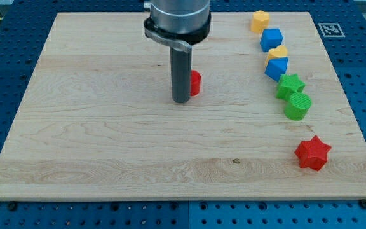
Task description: Slide the red star to the bottom of the red circle
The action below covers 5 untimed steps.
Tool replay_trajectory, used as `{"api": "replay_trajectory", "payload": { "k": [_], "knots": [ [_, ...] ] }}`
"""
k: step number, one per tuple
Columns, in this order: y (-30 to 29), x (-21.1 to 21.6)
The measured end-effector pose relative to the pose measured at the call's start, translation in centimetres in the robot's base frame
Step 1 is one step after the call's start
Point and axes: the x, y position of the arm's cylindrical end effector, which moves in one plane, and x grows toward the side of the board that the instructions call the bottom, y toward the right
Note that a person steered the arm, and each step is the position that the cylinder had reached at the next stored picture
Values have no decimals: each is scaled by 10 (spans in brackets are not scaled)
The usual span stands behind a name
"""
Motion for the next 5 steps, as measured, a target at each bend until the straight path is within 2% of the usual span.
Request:
{"api": "replay_trajectory", "payload": {
  "k": [1, 2, 3, 4, 5],
  "knots": [
    [3, 15],
    [28, 98],
    [83, 174],
    [122, 182],
    [238, 174]
  ]
}}
